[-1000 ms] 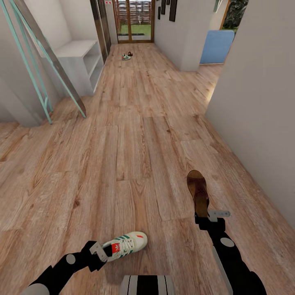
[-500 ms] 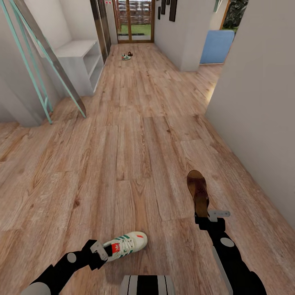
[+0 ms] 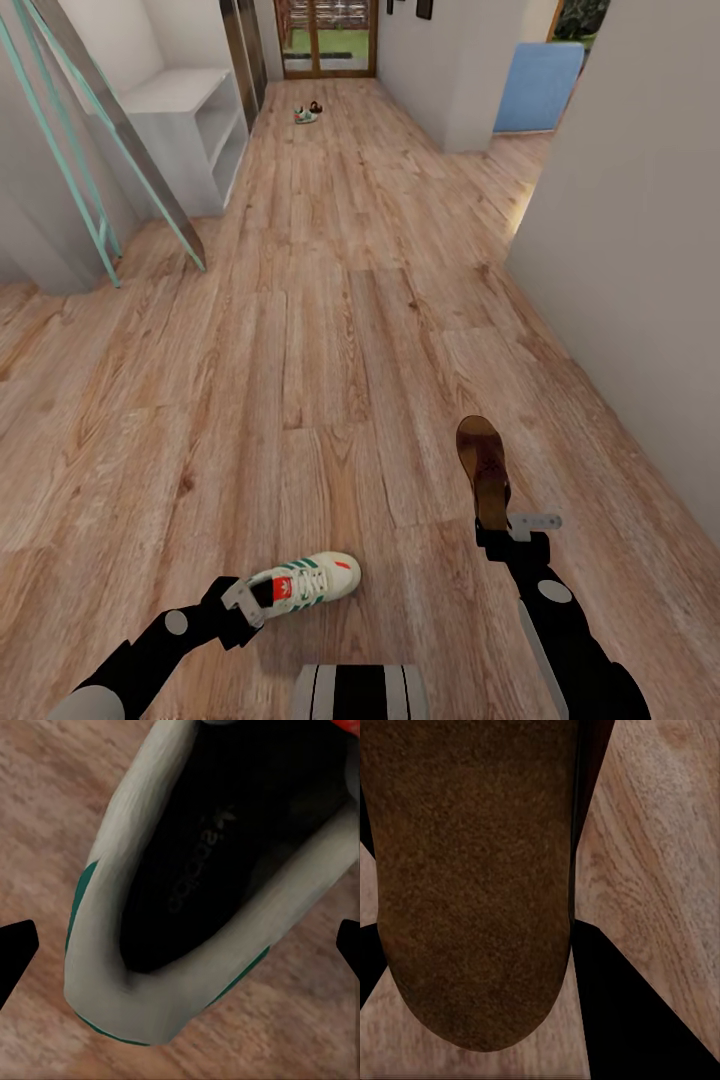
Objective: Pick up the two gym shoes and the two sandals from the corridor floor and place them onto the hallstand (shoe rack) in the corridor, making sure they are on the rack and not on the floor. Arrange them so the two gym shoes are next to each other and the two sandals are next to each other.
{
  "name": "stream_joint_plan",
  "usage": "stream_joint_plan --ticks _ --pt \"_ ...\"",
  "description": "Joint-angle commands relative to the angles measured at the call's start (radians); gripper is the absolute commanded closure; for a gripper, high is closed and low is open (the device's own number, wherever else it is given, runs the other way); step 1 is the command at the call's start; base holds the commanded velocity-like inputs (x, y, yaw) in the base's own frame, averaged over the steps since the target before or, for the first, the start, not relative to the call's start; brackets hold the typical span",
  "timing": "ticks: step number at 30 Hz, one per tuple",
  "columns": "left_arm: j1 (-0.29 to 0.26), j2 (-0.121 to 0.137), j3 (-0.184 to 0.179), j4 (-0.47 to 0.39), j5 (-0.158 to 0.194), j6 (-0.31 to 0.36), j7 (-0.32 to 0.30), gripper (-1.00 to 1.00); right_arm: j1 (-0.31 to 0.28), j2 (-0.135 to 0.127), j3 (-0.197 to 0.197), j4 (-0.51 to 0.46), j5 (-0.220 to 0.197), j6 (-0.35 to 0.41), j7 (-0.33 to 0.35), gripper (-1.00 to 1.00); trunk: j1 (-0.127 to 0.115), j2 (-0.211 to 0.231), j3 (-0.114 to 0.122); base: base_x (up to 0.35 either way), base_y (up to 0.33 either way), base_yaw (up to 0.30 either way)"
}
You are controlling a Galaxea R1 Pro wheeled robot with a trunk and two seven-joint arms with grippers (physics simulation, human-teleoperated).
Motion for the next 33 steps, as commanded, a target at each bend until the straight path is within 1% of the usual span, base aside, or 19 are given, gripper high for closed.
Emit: stream_joint_plan --ticks 1,19,24,29,31,33 --pt "0.000 0.001 -0.002 -0.001 -0.010 -0.007 0.001 -1.00 0.000 0.000 0.001 -0.002 0.005 0.007 -0.004 1.00 0.000 0.000 -0.002 0.000 0.000 0.000" --pt "0.004 0.005 -0.002 -0.002 -0.010 -0.007 0.001 -1.00 0.000 0.000 0.001 -0.002 0.005 0.007 -0.004 1.00 0.000 0.000 -0.004 0.000 0.000 0.000" --pt "0.002 0.002 -0.001 -0.003 -0.011 -0.003 0.003 -1.00 0.000 0.000 0.001 -0.002 0.005 0.007 -0.004 1.00 0.000 0.000 -0.004 0.000 0.000 0.000" --pt "-0.004 -0.002 -0.002 -0.003 -0.013 0.044 0.003 -1.00 0.000 0.000 0.001 -0.002 0.005 0.007 -0.004 1.00 0.000 0.000 -0.004 0.000 0.000 0.000" --pt "-0.005 -0.004 -0.003 -0.004 -0.021 0.071 0.003 -1.00 0.000 0.000 0.001 -0.002 0.005 0.007 -0.004 1.00 0.000 0.000 -0.004 0.000 0.000 0.000" --pt "-0.006 -0.006 -0.004 -0.007 -0.037 0.089 0.002 -1.00 0.000 0.000 0.001 -0.002 0.005 0.007 -0.004 1.00 0.000 0.000 -0.004 0.000 0.000 0.000"
